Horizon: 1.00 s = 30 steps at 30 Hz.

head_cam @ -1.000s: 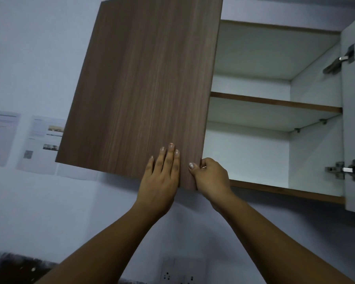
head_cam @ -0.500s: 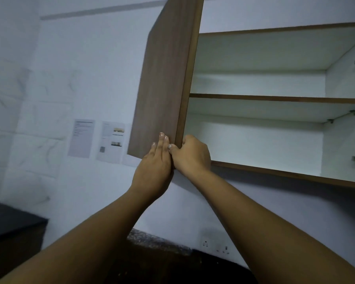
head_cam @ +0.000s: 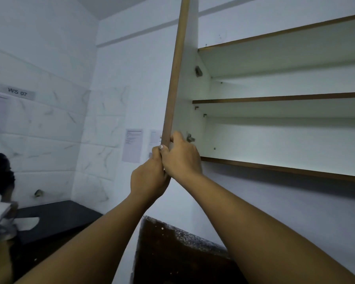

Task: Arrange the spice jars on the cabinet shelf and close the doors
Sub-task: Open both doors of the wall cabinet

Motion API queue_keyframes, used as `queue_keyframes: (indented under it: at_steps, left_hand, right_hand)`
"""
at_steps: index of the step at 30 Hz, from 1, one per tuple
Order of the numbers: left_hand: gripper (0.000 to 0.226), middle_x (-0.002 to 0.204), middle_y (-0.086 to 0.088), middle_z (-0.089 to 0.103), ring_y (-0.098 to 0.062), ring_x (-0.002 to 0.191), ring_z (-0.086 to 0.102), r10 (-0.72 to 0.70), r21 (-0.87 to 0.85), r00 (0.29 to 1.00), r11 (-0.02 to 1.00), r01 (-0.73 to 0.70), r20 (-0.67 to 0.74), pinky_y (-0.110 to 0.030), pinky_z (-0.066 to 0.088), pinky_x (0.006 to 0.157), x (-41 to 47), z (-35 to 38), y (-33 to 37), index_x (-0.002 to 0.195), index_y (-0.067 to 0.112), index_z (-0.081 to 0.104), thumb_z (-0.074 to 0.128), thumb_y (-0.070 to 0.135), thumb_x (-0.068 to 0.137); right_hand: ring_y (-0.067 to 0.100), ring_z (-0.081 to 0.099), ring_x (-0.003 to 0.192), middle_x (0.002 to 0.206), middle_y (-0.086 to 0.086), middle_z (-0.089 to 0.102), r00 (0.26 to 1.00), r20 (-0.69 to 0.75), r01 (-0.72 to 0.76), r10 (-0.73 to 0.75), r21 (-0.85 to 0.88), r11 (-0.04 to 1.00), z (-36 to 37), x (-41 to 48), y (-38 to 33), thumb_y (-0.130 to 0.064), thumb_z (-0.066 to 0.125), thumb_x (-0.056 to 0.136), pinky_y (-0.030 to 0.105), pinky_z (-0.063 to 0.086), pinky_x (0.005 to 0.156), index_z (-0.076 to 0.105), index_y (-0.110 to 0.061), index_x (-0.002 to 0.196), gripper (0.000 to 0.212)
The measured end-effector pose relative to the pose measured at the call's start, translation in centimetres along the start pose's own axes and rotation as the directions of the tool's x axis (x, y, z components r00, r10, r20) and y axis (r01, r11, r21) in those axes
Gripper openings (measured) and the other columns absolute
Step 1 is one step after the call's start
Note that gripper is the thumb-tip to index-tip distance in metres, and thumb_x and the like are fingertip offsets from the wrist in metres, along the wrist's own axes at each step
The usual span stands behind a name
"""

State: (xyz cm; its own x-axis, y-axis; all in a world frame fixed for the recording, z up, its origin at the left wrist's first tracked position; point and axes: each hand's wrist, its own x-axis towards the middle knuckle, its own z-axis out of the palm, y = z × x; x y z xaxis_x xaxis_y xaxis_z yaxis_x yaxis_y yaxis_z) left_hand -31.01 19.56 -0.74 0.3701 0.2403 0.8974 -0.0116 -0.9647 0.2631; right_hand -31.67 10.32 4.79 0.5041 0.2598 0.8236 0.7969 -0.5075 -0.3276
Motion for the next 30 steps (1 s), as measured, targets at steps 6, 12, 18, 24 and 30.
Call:
queue_keyframes:
  at_steps: [6, 12, 18, 24, 30]
  left_hand:
    - [0.026, 0.058, 0.014, 0.042, -0.013, 0.047, 0.044, -0.056, -0.036, 0.997, 0.998, 0.054, -0.052, -0.025, 0.026, 0.043, 1.7, -2.0, -7.8, 0.090, 0.022, 0.025, 0.039, 0.044, 0.089]
    - [0.026, 0.061, 0.011, 0.043, -0.020, 0.056, 0.050, -0.081, -0.068, 0.996, 0.994, 0.084, 0.040, -0.031, 0.038, 0.050, 3.5, -2.8, -13.6, 0.104, 0.010, 0.035, 0.041, 0.032, 0.091]
    - [0.025, 0.063, 0.007, 0.045, -0.024, 0.059, 0.052, -0.097, -0.068, 0.986, 0.992, 0.107, 0.136, -0.033, 0.042, 0.053, 5.1, -2.8, -17.6, 0.107, 0.006, 0.034, 0.042, 0.025, 0.092]
    - [0.024, 0.068, 0.004, 0.050, -0.025, 0.063, 0.056, -0.101, -0.099, 0.979, 0.988, 0.120, 0.175, -0.039, 0.051, 0.061, 5.8, -2.8, -19.6, 0.108, 0.009, 0.033, 0.041, 0.026, 0.093]
    - [0.028, 0.075, 0.001, 0.054, -0.024, 0.064, 0.060, -0.062, -0.131, 0.992, 0.988, 0.076, 0.106, -0.043, 0.055, 0.063, 4.6, -2.0, -19.0, 0.111, 0.009, 0.032, 0.039, 0.032, 0.095]
  right_hand:
    - [0.027, 0.051, 0.112, 0.113, -0.001, 0.063, 0.995, 0.095, -0.009, 0.000, 0.098, 0.995, 6.0, 2.5, -2.7, -0.048, 0.061, 0.081, 0.034, 0.048, 0.078, 0.051, -0.027, 0.120, 0.045]
    - [0.029, 0.051, 0.111, 0.115, 0.001, 0.061, 0.999, 0.041, 0.025, -0.031, 0.144, 0.989, 12.5, 4.0, -4.8, -0.050, 0.058, 0.082, 0.038, 0.049, 0.082, 0.046, -0.022, 0.119, 0.048]
    - [0.028, 0.048, 0.120, 0.132, 0.001, 0.054, 0.999, 0.028, 0.030, -0.035, 0.162, 0.986, 16.7, 4.9, -5.9, -0.050, 0.054, 0.086, 0.041, 0.045, 0.096, 0.040, -0.023, 0.134, 0.056]
    - [0.024, 0.045, 0.125, 0.139, 0.003, 0.047, 0.999, -0.022, 0.034, -0.030, 0.194, 0.980, 19.2, 5.1, -6.2, -0.049, 0.051, 0.089, 0.041, 0.044, 0.100, 0.034, -0.025, 0.142, 0.061]
    - [0.023, 0.020, 0.143, 0.156, 0.002, 0.022, 0.998, 0.051, 0.035, -0.043, 0.144, 0.989, 19.4, 3.7, -4.6, -0.057, 0.035, 0.092, 0.044, 0.031, 0.111, 0.013, -0.037, 0.148, 0.064]
